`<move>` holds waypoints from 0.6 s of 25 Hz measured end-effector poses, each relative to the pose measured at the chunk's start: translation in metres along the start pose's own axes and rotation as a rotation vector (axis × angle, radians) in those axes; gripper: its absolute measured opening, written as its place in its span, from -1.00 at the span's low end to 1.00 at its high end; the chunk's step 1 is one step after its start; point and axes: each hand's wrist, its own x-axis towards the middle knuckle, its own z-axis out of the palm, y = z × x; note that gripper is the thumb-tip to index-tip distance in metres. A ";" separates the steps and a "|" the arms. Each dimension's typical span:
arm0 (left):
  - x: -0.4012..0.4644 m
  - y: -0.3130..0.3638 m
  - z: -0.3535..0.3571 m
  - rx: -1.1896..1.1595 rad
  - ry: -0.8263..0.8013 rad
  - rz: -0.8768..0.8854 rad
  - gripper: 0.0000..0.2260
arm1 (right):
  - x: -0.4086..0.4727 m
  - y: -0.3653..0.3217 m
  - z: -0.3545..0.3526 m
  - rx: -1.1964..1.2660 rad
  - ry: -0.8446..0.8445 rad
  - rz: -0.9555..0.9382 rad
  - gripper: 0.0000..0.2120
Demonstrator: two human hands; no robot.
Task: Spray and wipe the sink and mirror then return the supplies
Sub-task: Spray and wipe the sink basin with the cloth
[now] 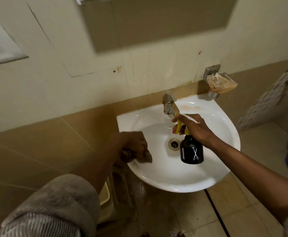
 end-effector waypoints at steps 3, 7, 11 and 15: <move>0.007 -0.012 -0.009 -0.041 0.300 0.019 -0.68 | -0.001 0.004 0.002 0.000 0.000 0.002 -0.59; 0.035 -0.023 0.035 0.235 0.330 -0.020 -0.65 | -0.006 0.013 -0.001 0.002 0.001 0.029 -0.61; 0.037 -0.017 0.068 0.301 0.387 -0.084 -0.63 | -0.009 0.020 -0.008 -0.031 -0.010 0.033 -0.62; 0.024 -0.003 0.115 0.228 0.546 -0.101 -0.64 | -0.014 0.022 -0.013 -0.052 -0.014 0.021 -0.59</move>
